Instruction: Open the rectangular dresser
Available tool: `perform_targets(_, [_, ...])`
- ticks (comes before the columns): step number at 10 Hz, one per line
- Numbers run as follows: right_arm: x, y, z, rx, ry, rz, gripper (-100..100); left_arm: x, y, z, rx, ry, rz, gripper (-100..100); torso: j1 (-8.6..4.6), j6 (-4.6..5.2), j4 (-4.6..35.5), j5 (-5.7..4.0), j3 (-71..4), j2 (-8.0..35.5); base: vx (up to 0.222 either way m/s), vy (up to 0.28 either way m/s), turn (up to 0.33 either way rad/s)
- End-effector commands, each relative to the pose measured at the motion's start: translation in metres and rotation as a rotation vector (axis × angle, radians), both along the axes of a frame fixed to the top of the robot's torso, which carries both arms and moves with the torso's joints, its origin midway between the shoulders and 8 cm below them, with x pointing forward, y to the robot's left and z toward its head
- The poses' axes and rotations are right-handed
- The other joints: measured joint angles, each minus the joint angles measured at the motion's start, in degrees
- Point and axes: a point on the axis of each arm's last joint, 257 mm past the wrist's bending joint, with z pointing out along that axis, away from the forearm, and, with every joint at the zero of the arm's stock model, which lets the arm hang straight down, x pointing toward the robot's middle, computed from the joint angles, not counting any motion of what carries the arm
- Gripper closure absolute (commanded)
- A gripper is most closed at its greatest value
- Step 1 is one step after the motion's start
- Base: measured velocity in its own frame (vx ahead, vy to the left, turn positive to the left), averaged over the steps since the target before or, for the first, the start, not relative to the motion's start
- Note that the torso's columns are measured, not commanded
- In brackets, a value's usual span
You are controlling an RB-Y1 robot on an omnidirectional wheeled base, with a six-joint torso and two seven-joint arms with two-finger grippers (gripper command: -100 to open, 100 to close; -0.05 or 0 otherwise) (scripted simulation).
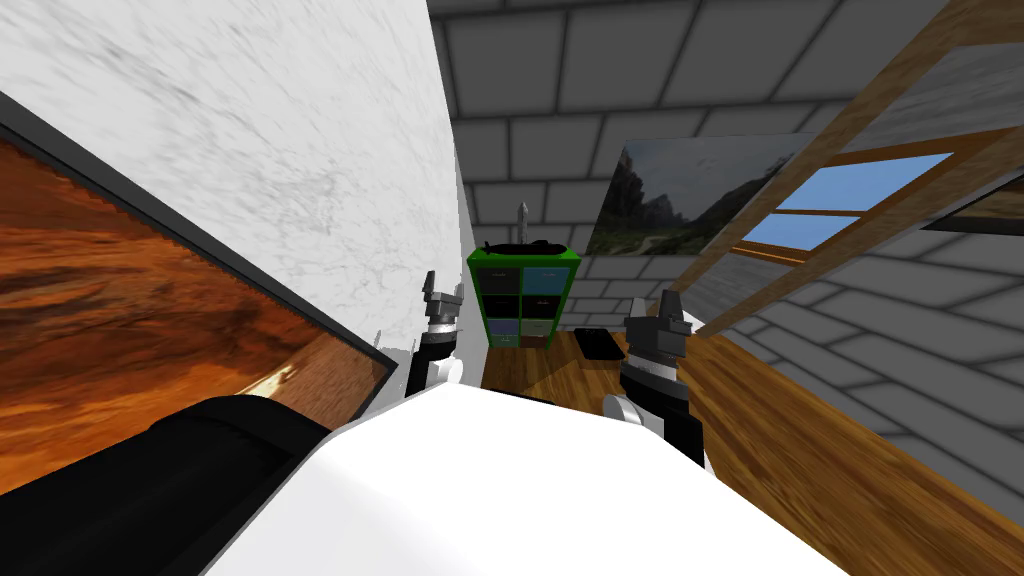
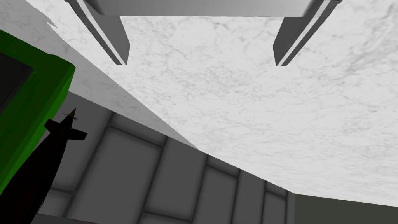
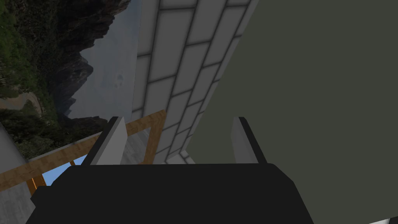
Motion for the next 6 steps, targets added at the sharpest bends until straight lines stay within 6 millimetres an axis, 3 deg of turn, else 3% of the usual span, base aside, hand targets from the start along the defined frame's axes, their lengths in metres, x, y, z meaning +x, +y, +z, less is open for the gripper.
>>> perform_targets(1, [0.0000,0.0000,0.0000,0.000,0.000,0.000,0,0.0000,0.0000,0.0000,0.000,0.000,0.000,0,0.00,0.00,2.35,0.00,-4.67,2.32,0.000,0.000,0.000])
perform_targets(6, [-0.0001,0.0000,0.0001,0.000,0.000,0.000,0,-0.0001,0.0000,0.0001,0.000,0.000,0.000,0,0.00,0.00,22.68,0.00,-45.36,22.69,0.000,0.000,0.000])
